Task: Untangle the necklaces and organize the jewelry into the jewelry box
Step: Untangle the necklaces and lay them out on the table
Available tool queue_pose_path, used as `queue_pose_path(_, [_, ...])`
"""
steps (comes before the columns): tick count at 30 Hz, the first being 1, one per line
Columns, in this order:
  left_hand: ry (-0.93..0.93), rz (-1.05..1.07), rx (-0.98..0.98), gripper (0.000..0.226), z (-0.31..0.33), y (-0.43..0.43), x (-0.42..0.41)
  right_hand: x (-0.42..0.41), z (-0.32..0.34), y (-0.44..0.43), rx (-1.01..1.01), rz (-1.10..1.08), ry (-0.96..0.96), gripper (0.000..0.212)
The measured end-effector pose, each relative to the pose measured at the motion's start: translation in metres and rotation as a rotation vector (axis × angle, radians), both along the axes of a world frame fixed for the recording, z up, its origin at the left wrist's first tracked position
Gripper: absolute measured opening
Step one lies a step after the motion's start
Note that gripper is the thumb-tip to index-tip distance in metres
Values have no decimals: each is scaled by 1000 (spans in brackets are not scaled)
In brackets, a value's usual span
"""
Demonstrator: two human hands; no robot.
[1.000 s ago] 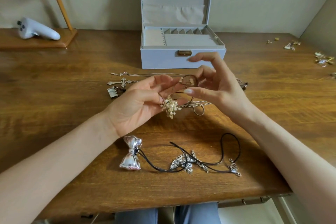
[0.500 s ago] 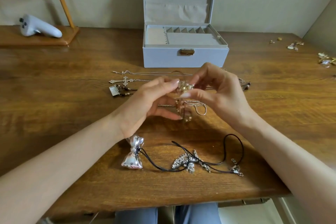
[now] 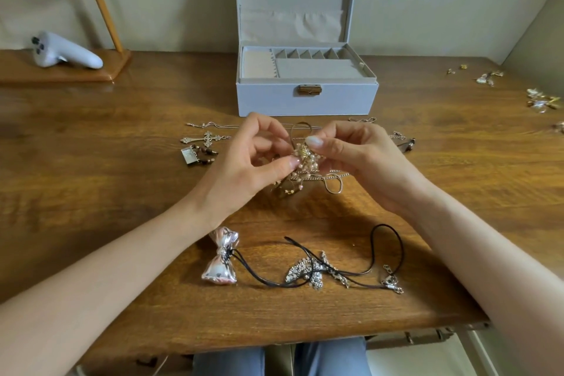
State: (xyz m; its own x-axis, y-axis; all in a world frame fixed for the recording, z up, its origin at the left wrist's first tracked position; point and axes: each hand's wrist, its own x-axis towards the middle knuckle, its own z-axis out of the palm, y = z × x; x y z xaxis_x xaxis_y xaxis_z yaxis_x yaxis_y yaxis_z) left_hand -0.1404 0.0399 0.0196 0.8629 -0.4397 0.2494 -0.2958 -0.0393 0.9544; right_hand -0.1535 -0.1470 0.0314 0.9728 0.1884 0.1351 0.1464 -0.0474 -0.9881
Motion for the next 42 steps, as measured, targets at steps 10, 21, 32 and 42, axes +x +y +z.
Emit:
queue_pose_path(10, [-88,0,127,34,-2,0,3,-3,-2,5,10,-2,-25,16])
queue_pose_path(21, [-98,-16,141,34,-5,0,5,0,0,-1,116,113,28,12])
queue_pose_path(32, [49,-54,4,13,-5,1,9,0,1,-2,40,126,34,18])
queue_pose_path(42, [-32,-49,52,19,-4,3,7,-1,-2,1,13,106,-22,15])
